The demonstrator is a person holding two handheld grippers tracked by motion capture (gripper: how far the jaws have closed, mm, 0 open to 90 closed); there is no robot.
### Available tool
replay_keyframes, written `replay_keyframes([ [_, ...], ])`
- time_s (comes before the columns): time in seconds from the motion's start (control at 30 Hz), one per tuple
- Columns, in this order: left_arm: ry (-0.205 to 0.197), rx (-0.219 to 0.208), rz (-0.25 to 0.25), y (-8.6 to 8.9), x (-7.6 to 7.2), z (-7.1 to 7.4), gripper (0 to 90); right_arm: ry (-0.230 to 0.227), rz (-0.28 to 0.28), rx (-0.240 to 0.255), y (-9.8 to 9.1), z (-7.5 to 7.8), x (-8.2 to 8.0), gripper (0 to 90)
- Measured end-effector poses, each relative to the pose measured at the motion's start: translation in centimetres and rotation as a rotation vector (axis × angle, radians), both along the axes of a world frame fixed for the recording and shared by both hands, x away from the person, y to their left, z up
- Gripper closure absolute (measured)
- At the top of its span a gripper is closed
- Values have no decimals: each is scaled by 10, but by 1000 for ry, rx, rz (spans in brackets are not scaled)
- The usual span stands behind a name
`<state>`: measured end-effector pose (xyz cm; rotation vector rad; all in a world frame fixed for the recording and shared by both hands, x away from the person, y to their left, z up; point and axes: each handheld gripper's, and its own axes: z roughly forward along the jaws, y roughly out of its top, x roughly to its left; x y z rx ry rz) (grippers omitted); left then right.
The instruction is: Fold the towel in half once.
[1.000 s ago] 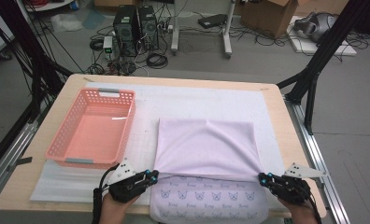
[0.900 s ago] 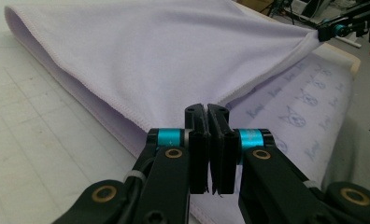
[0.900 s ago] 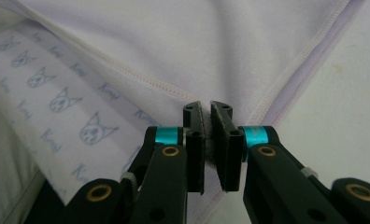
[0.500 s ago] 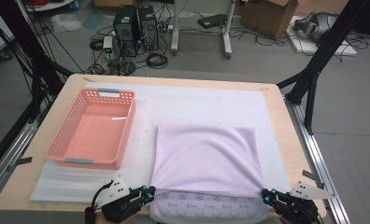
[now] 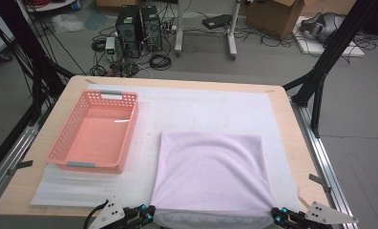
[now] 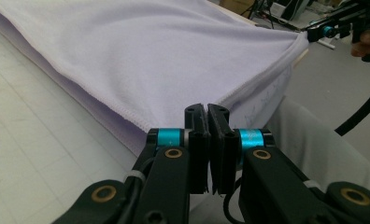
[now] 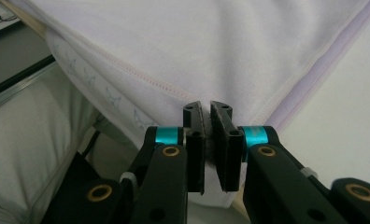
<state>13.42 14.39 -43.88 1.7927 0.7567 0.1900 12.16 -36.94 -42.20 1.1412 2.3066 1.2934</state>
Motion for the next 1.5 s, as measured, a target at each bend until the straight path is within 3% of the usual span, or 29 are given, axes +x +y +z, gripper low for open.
replay_keyframes([
  [0.03, 8, -10, -4, 0, 2, -2, 792, 8, 0, -1, 0, -2, 0, 823],
  [0.07, 13, -26, 6, 0, 4, -3, 697, 21, -3, -3, 0, -4, 1, 752],
  [0.1, 20, -36, 23, 0, 8, -3, 554, 32, -19, 4, 0, -5, 3, 624],
  [0.13, 21, -51, 36, 0, 11, -2, 484, 40, -41, 18, -2, -5, 5, 605],
  [0.23, 6, -81, 77, 1, 31, 3, 415, 19, -73, 50, -10, -3, 17, 601],
  [0.27, 8, -91, 87, 0, 37, 4, 413, 16, -93, 74, -14, -2, 24, 598],
  [0.57, 22, -105, 104, -17, 107, 8, 444, 15, -147, 81, -20, -6, 96, 599],
  [0.67, 13, -99, 118, -19, 123, 11, 428, 17, -143, 60, -16, -8, 108, 599],
  [0.87, -17, -63, 183, -22, 146, 18, 419, -4, -127, 28, -11, -3, 120, 585],
  [0.93, -8, -65, 200, -22, 151, 20, 418, -8, -131, 26, -12, 1, 123, 576],
  [1.1, 17, -23, 213, -28, 165, 20, 420, -17, -154, 1, -9, 8, 141, 495],
  [1.17, 41, -14, 213, -31, 173, 20, 422, -15, -162, -7, -5, 8, 149, 473],
  [1.3, 45, 19, 210, -38, 189, 20, 421, -3, -169, -16, 6, 6, 168, 446],
  [1.37, 45, 13, 224, -38, 197, 20, 419, 6, -171, -25, 10, 5, 176, 436],
  [1.5, 77, 42, 228, -38, 212, 15, 386, 20, -185, -59, 17, 2, 195, 412],
])
